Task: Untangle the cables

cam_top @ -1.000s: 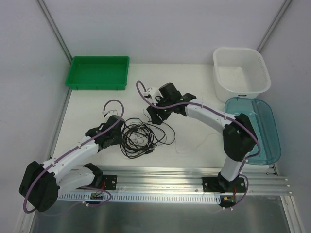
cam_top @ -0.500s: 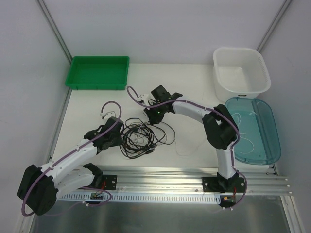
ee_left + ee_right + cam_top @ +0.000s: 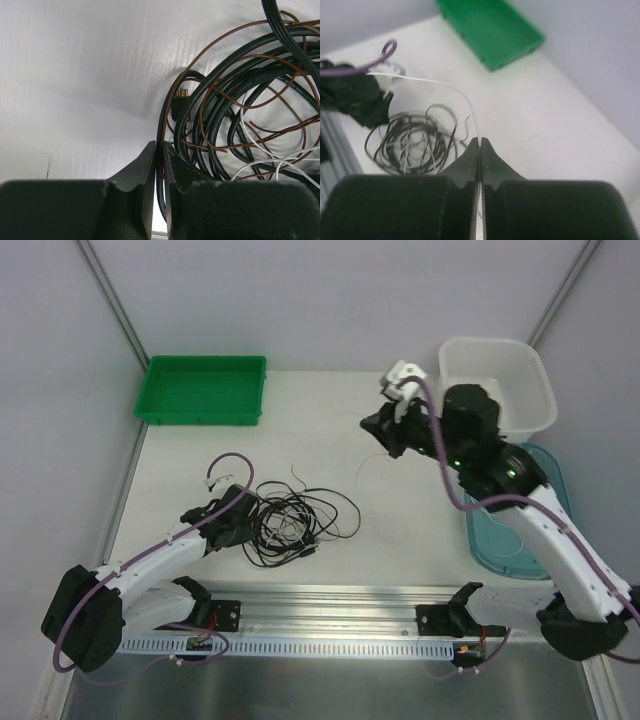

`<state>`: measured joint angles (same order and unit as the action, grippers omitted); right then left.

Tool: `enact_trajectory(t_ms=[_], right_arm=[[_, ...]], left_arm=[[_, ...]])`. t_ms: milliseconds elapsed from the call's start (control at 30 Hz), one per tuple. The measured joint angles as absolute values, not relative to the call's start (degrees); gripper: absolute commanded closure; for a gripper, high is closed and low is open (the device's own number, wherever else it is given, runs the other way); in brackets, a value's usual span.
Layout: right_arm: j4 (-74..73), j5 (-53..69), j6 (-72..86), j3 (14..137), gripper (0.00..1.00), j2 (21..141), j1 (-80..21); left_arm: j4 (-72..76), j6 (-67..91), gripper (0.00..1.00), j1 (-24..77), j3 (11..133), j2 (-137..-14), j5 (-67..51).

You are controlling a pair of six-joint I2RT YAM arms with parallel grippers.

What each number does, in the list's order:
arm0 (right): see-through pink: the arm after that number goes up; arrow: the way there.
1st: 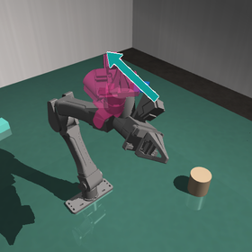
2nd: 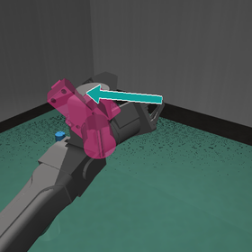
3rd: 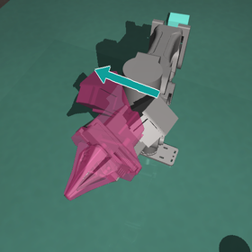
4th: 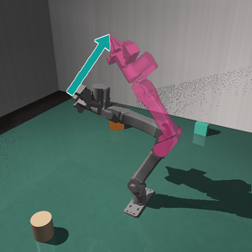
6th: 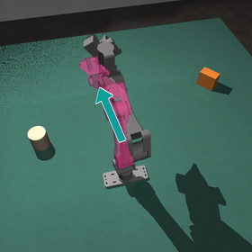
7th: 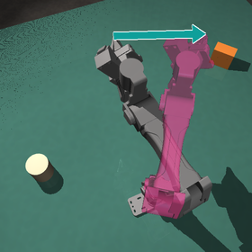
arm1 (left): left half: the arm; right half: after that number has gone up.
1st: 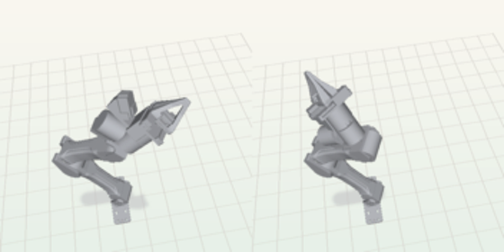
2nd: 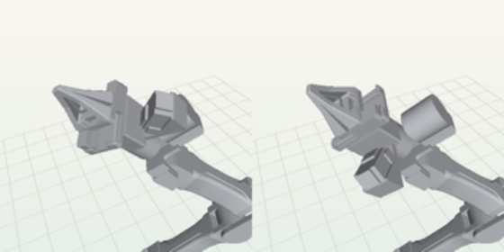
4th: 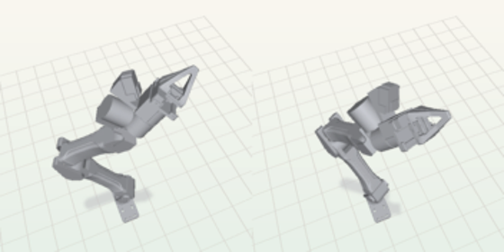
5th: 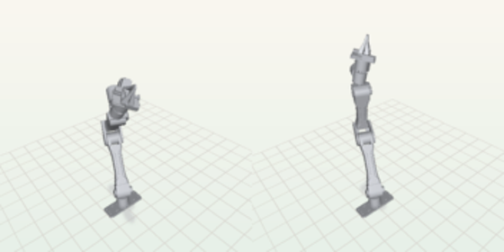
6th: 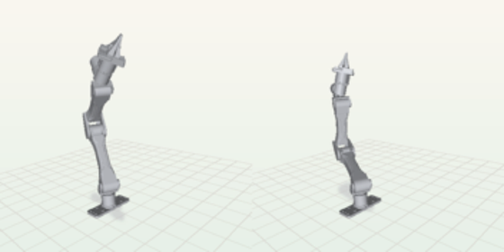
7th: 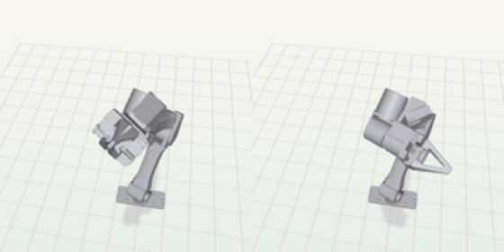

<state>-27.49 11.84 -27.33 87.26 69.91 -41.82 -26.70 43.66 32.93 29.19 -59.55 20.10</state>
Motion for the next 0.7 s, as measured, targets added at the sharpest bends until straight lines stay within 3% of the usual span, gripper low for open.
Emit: enact_trajectory(t_ms=[200, 333, 500, 567, 600, 700], right_arm=[[-25.5, -0.1, -22.2, 84.8, 0.99, 56.3, -38.7], [-24.6, -6.2, -18.5, 74.9, 0.99, 53.9, -37.7], [-26.5, -9.3, -13.5, 61.9, 0.99, 56.2, -35.2], [-27.5, -9.9, -12.1, 60.0, 0.99, 57.1, -34.5], [-27.9, -10.0, -11.4, 59.7, 0.99, 57.4, -34.3], [-27.7, -10.3, -9.3, 59.7, 0.99, 58.8, -33.8]], left_arm=[[-26.7, 44.3, 0.88, 32.9, 29.1, -59.7, 20.2], [-26.7, 44.3, 0.80, 32.9, 29.1, -58.5, 20.1], [-27.0, 43.5, 0.54, 32.9, 30.5, -56.3, 19.4], [-27.0, 43.0, 0.43, 32.9, 31.6, -55.7, 18.6], [-27.1, 42.7, 0.32, 32.9, 32.0, -55.4, 18.2], [-27.7, 41.8, 0.17, 32.9, 33.8, -54.1, 17.0]])
